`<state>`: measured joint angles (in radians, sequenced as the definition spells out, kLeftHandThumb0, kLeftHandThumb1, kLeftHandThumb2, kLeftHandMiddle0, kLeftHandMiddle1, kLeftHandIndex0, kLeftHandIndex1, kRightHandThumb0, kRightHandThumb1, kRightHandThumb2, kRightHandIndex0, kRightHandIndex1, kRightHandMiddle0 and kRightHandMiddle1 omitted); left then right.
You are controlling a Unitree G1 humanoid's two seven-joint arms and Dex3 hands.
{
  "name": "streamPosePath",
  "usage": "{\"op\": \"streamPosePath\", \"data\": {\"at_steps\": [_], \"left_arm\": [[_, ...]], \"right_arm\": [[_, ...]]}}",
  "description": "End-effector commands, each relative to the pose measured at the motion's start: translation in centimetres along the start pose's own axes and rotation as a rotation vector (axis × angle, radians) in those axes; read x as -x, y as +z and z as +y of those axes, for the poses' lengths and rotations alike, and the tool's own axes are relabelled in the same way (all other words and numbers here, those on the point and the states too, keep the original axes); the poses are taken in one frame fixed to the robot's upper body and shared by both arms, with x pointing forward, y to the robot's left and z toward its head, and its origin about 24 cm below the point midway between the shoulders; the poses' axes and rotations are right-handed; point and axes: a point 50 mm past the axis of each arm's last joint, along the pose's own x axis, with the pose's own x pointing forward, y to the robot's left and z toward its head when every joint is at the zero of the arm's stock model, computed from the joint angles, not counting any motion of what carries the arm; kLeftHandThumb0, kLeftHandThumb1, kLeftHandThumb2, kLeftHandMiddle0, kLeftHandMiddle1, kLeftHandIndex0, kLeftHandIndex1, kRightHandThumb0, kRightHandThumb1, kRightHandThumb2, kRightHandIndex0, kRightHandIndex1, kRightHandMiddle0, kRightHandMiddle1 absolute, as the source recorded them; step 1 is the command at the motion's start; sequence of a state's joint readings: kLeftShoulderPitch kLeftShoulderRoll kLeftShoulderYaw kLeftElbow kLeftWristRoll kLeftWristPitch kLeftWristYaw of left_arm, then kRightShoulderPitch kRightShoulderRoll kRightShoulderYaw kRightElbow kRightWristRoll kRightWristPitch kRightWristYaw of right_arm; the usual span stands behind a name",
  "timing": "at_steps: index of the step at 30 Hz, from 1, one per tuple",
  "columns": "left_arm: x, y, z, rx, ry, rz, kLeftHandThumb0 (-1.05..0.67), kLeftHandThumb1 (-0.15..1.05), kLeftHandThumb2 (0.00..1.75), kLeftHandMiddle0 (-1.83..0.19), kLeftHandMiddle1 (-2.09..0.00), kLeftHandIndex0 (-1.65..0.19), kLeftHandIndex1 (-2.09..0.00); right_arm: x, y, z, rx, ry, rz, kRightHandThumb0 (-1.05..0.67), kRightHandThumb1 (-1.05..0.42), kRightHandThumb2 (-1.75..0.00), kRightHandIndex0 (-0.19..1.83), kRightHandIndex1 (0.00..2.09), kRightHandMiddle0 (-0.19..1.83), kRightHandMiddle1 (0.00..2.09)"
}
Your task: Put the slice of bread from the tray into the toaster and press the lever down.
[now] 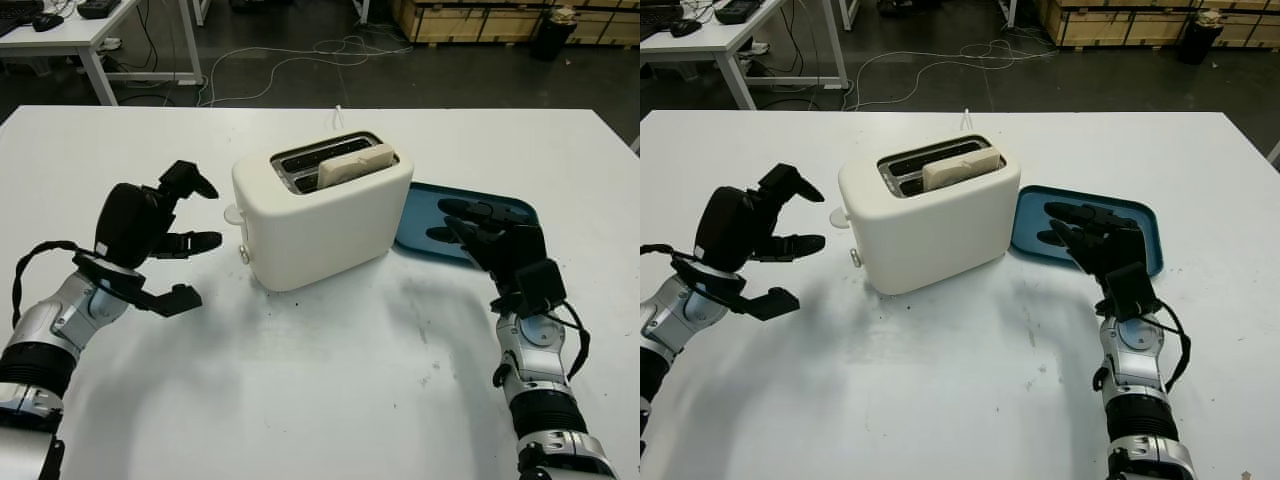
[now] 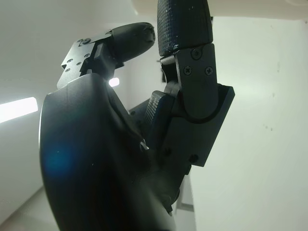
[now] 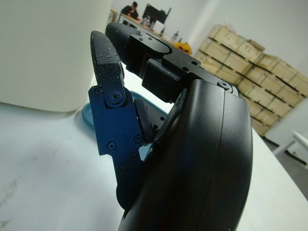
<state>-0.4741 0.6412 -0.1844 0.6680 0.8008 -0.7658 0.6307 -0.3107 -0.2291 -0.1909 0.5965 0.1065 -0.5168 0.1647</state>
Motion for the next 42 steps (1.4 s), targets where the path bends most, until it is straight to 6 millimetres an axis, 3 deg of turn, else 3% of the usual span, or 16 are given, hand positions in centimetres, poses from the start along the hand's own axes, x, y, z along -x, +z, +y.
{"op": "streamPosePath", "data": {"at_steps": [1,12,17,29,33,42], "left_arm": [[-0.1,0.3,-0.2,-0.007,0.006,-0.036,-1.0,0.92,0.61,-1.48,-1.75,-0.04,-1.69],[-0.8,1.4,-0.4,0.079,0.062,-0.133,-0.93,0.92,0.62,-0.94,-1.75,-0.04,-1.42],[-0.6,1.5,-0.2,0.094,0.031,-0.155,-0.91,0.92,0.63,-0.84,-1.75,-0.04,-1.38],[-0.5,1.2,-0.1,0.104,-0.015,-0.13,-0.93,0.92,0.61,-0.86,-1.75,-0.11,-1.45],[-0.4,1.0,-0.1,0.073,-0.078,-0.113,-0.95,0.92,0.66,-1.05,-1.75,-0.02,-1.64],[0.0,0.8,-0.1,0.051,-0.154,-0.087,-1.01,0.92,0.62,-1.2,-1.75,-0.11,-1.72]], "right_arm": [[-0.3,0.1,0.1,-0.014,-0.001,0.004,-0.51,-0.89,0.0,1.28,0.21,1.21,0.0],[-0.2,0.2,0.1,-0.017,0.002,-0.003,-0.51,-0.89,0.0,1.28,0.21,1.21,0.0],[-0.2,0.1,0.1,-0.012,0.005,0.0,-0.51,-0.9,0.0,1.28,0.22,1.21,0.0],[-0.2,0.1,0.0,-0.011,0.004,0.0,-0.52,-0.9,0.0,1.28,0.22,1.21,0.0],[-0.2,0.2,0.1,-0.009,0.003,0.001,-0.52,-0.89,0.0,1.28,0.23,1.21,0.0],[-0.2,0.3,0.1,-0.001,-0.002,0.004,-0.52,-0.89,0.0,1.28,0.23,1.22,0.0]]}}
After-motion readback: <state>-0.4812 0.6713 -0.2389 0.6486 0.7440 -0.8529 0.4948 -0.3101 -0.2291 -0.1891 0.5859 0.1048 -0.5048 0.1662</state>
